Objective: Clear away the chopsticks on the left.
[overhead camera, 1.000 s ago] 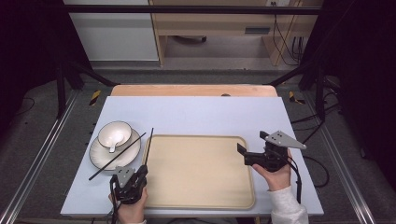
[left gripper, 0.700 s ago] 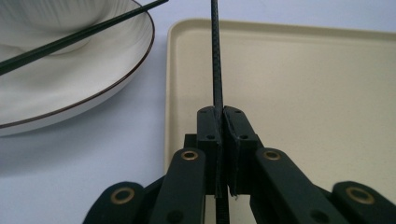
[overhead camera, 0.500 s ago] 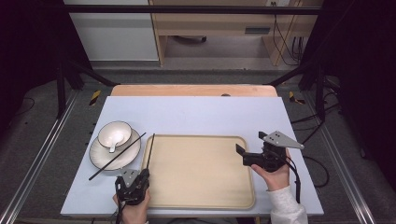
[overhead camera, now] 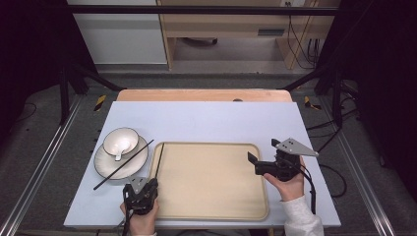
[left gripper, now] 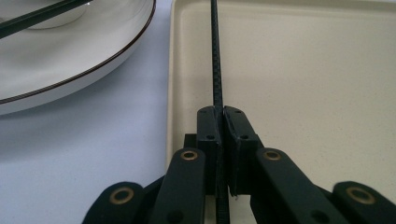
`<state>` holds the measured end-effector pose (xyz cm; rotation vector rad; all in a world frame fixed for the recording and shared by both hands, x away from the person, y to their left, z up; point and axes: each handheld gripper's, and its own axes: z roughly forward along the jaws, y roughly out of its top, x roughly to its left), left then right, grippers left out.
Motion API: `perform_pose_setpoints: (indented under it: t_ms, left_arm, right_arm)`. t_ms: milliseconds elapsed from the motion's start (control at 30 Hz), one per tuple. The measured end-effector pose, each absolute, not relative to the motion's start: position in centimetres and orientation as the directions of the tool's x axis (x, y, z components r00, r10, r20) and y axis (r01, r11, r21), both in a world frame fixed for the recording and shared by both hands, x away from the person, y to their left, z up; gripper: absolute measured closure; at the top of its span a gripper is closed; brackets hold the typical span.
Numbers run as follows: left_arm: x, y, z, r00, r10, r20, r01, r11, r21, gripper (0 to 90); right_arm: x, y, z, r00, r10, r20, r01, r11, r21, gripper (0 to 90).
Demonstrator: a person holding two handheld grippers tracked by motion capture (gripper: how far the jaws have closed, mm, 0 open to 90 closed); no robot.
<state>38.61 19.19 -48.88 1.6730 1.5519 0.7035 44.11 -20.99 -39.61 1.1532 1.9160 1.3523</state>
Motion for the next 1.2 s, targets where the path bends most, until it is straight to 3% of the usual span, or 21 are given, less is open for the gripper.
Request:
perform_pose_setpoints:
  t_ms: [433, 600, 867, 967, 1133, 1200]
  left_arm:
    - [38.5, 19.3, -47.6, 0.179, 0.978, -0.102, 0.554, -0.015, 0.832, 77.7]
    - [38.8, 20.2, -45.7, 0.257, 0.96, -0.106, 0.521, -0.045, 0.852, 70.7]
    - [39.6, 21.4, -42.3, 0.386, 0.922, -0.013, 0.446, -0.174, 0.878, 55.9]
    - [39.9, 21.9, -41.9, 0.432, 0.9, -0.06, 0.47, -0.168, 0.867, 50.2]
    - [39.8, 22.3, -41.7, 0.483, 0.876, 0.021, 0.458, -0.273, 0.846, 42.5]
    - [39.8, 22.8, -41.8, 0.507, 0.861, -0.03, 0.454, -0.238, 0.859, 39.5]
  right_arm:
    - [44.0, -21.2, -39.4, -0.497, 0.866, 0.061, 0.339, 0.129, 0.932, 3.8]
    - [43.9, -21.5, -39.3, -0.493, 0.868, 0.065, 0.335, 0.12, 0.935, 3.8]
    - [43.8, -21.7, -39.1, -0.488, 0.87, 0.075, 0.331, 0.105, 0.938, 3.8]
    - [43.7, -21.9, -39.0, -0.486, 0.87, 0.078, 0.327, 0.099, 0.94, 3.8]
    - [43.7, -21.9, -39.0, -0.489, 0.869, 0.075, 0.327, 0.103, 0.939, 3.8]
    - [43.7, -21.9, -39.0, -0.49, 0.868, 0.076, 0.327, 0.102, 0.939, 3.8]
